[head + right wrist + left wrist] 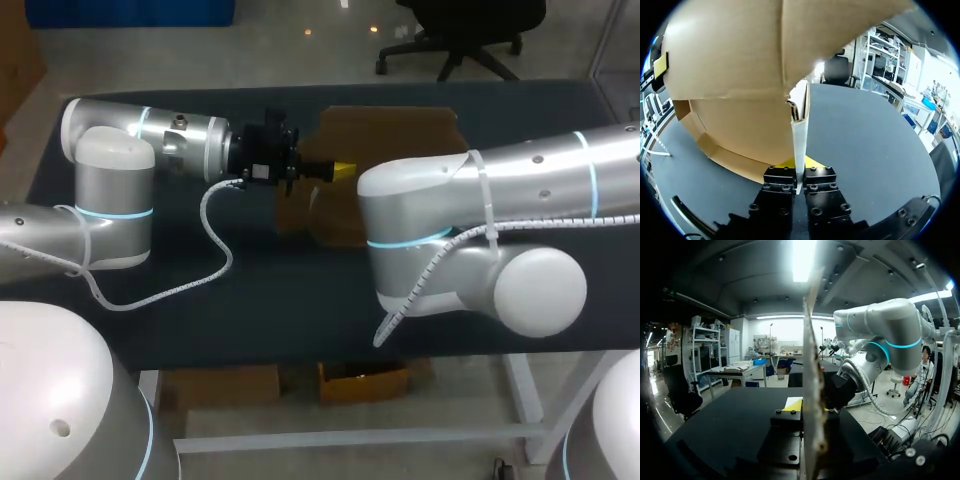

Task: Assemble the packaging by folding the flat box into shape, placing the metal phone stand inside, and closing the box properly

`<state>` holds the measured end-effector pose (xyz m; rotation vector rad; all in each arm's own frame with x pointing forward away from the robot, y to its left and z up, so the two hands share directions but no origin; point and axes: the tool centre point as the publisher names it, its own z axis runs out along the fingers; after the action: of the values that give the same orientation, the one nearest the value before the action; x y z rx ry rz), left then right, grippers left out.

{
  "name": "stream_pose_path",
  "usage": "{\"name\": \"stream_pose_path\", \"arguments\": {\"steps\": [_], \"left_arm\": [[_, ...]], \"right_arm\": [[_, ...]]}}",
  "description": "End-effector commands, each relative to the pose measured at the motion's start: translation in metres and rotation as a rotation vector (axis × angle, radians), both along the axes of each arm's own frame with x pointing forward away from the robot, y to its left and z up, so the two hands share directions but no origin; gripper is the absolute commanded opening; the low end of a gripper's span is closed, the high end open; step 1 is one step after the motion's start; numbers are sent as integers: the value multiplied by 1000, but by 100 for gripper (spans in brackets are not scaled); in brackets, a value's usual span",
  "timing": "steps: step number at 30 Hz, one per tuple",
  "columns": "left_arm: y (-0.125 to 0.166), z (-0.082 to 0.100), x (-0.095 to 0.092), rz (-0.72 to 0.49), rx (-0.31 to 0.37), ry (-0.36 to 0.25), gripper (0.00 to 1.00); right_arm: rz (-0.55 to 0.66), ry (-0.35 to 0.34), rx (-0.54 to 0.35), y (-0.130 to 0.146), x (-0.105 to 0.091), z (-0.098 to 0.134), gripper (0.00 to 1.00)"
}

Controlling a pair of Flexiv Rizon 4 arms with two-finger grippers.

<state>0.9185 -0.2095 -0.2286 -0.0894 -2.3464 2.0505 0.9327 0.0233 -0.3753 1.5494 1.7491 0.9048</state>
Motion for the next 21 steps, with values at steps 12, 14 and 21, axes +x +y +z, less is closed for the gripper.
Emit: {"name": "stream_pose_path", "arguments": {"steps": [12, 14, 21], "left_arm": [[2, 7, -2, 20, -26, -80, 100], [3, 10, -3, 26, -29, -106, 100], [7, 23, -5, 21, 10, -193, 100]], "right_arm": [[21, -15, 29, 3, 0, 1, 0], [26, -15, 34, 3, -1, 1, 0], [52, -18, 65, 2, -4, 3, 0]]}}
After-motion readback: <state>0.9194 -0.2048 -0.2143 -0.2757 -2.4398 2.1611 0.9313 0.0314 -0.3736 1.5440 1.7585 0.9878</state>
